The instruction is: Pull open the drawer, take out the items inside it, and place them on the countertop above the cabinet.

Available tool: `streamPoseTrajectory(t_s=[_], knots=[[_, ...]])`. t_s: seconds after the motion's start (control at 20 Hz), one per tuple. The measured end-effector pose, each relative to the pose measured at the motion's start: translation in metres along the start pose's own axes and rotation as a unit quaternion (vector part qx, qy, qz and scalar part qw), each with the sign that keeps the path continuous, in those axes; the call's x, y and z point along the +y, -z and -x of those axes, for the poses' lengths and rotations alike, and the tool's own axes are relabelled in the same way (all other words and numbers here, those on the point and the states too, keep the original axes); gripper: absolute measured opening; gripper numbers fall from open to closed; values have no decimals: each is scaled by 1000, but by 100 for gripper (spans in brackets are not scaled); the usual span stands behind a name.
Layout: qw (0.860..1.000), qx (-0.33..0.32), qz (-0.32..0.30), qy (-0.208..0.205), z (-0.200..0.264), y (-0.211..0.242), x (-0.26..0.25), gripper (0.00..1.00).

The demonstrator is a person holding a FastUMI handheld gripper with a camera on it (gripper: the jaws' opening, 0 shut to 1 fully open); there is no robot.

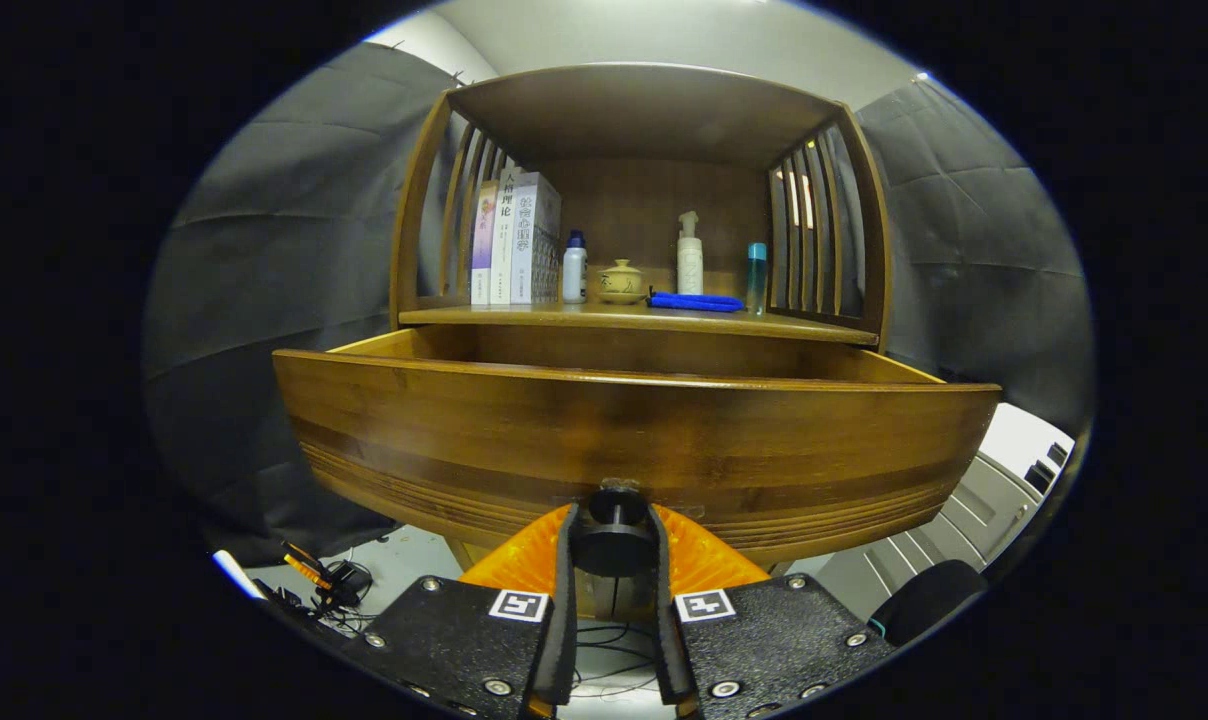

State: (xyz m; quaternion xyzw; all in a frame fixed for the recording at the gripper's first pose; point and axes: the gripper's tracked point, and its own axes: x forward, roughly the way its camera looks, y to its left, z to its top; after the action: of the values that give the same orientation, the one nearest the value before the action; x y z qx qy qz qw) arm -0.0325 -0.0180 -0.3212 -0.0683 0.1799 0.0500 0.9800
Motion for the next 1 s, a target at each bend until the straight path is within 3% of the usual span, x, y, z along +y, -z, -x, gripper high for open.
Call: streamPoseTrajectory(t_s=[0.55,0.65,0.75,0.9,1.0], knots=[[1000,10,7,0,31,7,8,32],[1000,19,7,-12,34,10,14,51],[999,-4,6,-52,46,-12,29,69],[996,-54,17,-62,64,-60,29,97],[997,-49,28,-46,60,-83,21,97]])
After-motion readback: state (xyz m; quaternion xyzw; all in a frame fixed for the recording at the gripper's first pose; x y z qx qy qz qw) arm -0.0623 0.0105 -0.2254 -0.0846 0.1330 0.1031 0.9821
